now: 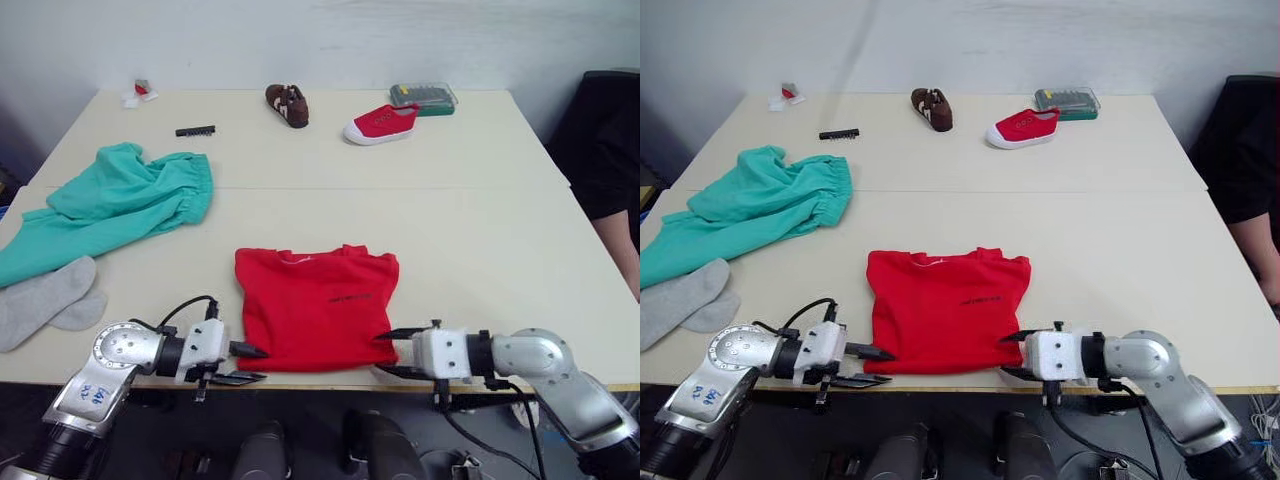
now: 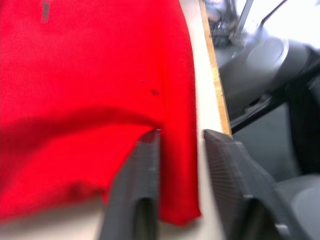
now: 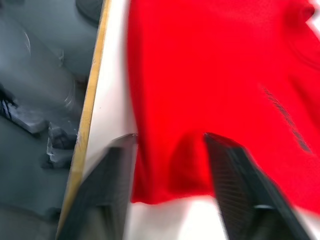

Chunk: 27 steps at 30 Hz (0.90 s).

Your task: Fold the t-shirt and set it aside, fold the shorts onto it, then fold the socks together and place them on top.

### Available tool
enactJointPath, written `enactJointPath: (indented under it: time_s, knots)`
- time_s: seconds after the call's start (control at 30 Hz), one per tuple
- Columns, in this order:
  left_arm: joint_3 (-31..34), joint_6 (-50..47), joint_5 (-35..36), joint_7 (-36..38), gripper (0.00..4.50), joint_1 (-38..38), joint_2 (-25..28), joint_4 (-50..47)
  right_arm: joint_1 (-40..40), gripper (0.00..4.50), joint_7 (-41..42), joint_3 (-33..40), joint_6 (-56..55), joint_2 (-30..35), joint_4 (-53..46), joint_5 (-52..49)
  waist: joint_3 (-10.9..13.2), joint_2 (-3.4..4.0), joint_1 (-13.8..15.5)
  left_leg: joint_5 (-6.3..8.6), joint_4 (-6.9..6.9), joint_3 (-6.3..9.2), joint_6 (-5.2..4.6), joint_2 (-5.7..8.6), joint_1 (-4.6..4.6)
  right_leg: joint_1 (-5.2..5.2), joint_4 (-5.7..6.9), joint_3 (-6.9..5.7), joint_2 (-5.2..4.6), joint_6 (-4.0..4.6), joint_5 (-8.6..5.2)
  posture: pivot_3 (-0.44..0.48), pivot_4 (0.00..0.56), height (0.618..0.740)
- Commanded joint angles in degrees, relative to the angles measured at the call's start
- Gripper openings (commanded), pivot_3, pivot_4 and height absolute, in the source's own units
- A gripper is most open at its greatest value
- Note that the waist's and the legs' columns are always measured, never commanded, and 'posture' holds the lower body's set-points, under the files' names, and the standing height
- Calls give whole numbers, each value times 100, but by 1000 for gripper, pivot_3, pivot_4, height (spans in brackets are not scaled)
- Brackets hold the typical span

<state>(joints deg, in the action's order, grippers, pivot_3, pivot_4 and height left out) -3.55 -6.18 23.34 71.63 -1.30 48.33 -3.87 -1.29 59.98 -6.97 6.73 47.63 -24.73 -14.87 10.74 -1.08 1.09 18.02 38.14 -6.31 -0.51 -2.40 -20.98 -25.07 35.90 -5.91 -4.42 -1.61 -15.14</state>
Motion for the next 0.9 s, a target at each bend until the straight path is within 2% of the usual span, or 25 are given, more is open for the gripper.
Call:
enactJointPath:
  time_s: [0.03, 0.1, 0.17, 0.2, 0.37, 0.47, 0.6, 0.67, 0.73, 0.9]
  knots:
    - [849, -1997, 1595, 202, 2499, -104, 493, -294, -607, 2847, -367, 783, 1545, -135, -439, -1766, 8, -13, -34, 0, 1, 1, 1, -5, -3, -4, 1, -2, 3, 2, -1, 0, 150, 740]
    - [1197, -2771, 2255, 3, 2380, -386, 538, -445, -1140, 2672, -836, 846, 2233, -513, -308, -2287, 18, -31, -98, -6, 5, 4, 12, -17, -12, -12, 4, -4, 12, 8, 1, 0, 150, 740]
    - [1212, -3026, 2299, -346, 1890, -715, 340, -444, -1459, 2138, -1043, 662, 2554, -819, -167, -2345, 18, -30, -105, -9, 4, 14, 21, -19, -18, -16, 4, -6, 12, 16, 2, 0, 150, 740]
    - [1106, -3072, 2188, -508, 1570, -920, 206, -398, -1607, 1798, -1118, 472, 2586, -958, -30, -2172, 14, -24, -91, -8, 0, 19, 24, -18, -19, -16, 4, -9, 12, 16, 2, 0, 150, 740]
    - [135, -2477, 749, -1221, 0, -1703, -545, 260, -2208, 27, -1428, -573, 2104, -1452, 1017, -778, 12, -22, -98, -17, -3, 13, 55, 0, -33, -22, 6, -14, 8, 18, -2, 0, 150, 740]
    - [-27, -2508, 482, -1512, 0, -1928, -886, 401, -2369, 27, -1414, -973, 1686, -1595, 1571, -141, 15, -28, -126, -19, 6, -3, 42, 12, -48, -35, 4, -4, 1, 2, 6, 0, 150, 740]
    - [-148, -2386, -21, -1964, 0, -2115, -1164, 709, -2423, 27, -1518, -893, 1566, -1799, 2012, 79, 16, -32, -120, -17, 8, -7, 37, 12, -45, -35, 2, 0, -1, -1, 8, 0, 150, 740]
    - [124, -2612, -139, -2670, 0, -2363, -1469, 1186, -2443, 27, -1762, -675, 1805, -1872, 2180, 115, 15, -31, -118, -20, 8, -5, 39, 10, -42, -34, 7, -1, -2, -1, 8, 0, 150, 740]
    - [455, -2897, -23, -3073, 0, -2528, -1668, 1468, -2435, 27, -2017, -448, 2071, -1894, 2281, 128, 15, -33, -116, -22, 9, -3, 38, 11, -35, -30, 14, -1, -5, -3, 10, 0, 150, 740]
    - [1101, -3130, 245, -3225, 0, -2527, -1616, 1439, -2134, 27, -2140, 415, 2660, -1812, 2038, -383, 14, -33, -137, -32, -2, 0, 45, 10, -26, -29, 21, -1, -7, -2, 15, 0, 150, 740]
